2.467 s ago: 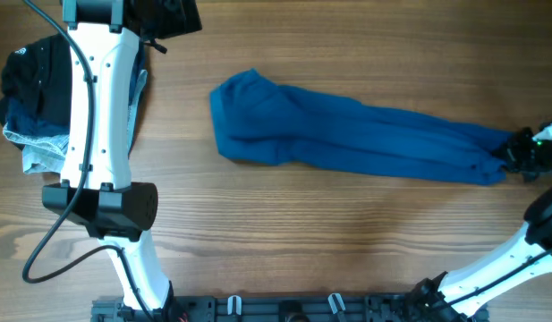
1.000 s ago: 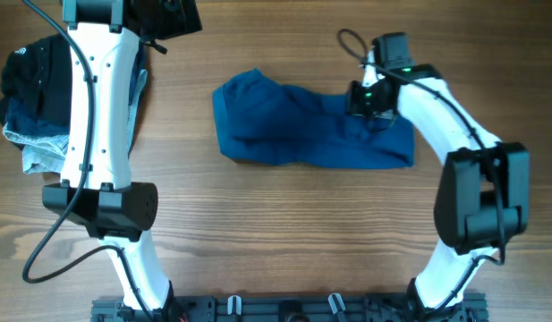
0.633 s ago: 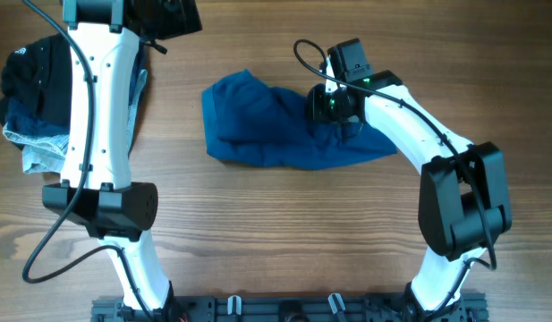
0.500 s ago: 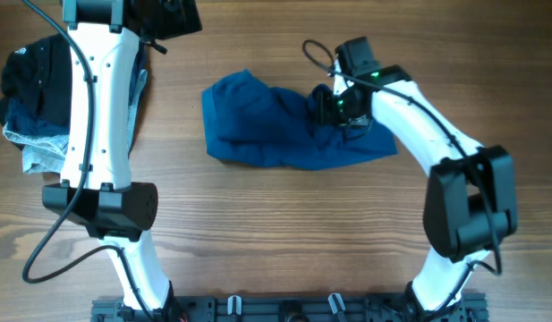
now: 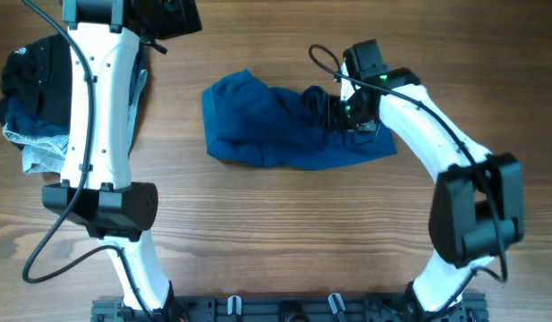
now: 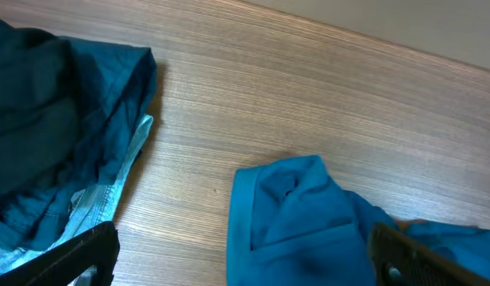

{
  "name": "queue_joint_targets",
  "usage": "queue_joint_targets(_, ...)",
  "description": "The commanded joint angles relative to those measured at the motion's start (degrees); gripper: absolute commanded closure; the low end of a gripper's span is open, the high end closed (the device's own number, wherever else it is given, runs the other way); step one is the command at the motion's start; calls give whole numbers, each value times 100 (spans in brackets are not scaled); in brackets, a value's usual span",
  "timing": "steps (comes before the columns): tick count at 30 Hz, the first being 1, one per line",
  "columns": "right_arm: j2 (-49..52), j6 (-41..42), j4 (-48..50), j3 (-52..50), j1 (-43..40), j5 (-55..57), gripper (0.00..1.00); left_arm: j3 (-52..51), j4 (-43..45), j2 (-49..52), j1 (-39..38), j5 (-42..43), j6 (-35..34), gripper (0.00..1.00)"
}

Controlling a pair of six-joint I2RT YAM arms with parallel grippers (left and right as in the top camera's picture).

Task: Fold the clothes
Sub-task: 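Fold the strip's right end leftward over the middle with the right gripper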

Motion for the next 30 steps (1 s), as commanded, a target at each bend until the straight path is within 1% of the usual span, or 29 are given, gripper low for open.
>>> queue_joint_targets(1,122,4,59,-52,31,15,56,17,-7,22,42,-72,-55,0)
queue_joint_targets(3,122,4,101,-52,31,13,64,17,-7,24,42,-72,-55,0)
queue_joint_targets(6,122,-35,101,-52,68,-63,73,17,-7,22,42,-72,-52,0)
queue_joint_targets(7,122,-195,101,-52,85,-258,87,17,-7,22,42,-72,-55,0)
queue_joint_targets(8,122,-345,98,-52,109,-496,96,17,-7,22,42,-72,-52,0)
queue_joint_targets(11,120,-466,101,-50,214,-894,96,17,-7,22,42,-72,-52,0)
queue_joint_targets(14,9,-490,101,-42,378,-914,96,17,-7,22,42,-72,-52,0)
queue_joint_targets(15,-131,-623,101,-39,452,-911,96,17,-7,24,42,-72,-52,0)
queue_joint_targets(19,-555,-621,85,-39,516,-872,96,17,-4,22,42,-72,-52,0)
queue_joint_targets(22,-522,-708,85,-42,658,-874,96,17,-2,24,42,-72,-52,0)
queue_joint_targets(27,-385,-787,208,-42,1150,-868,96,17,-2,22,42,-74,-52,0)
queue_joint_targets(30,-302,-763,269,-42,1419,-538,96,17,-2,22,42,-74,-52,0)
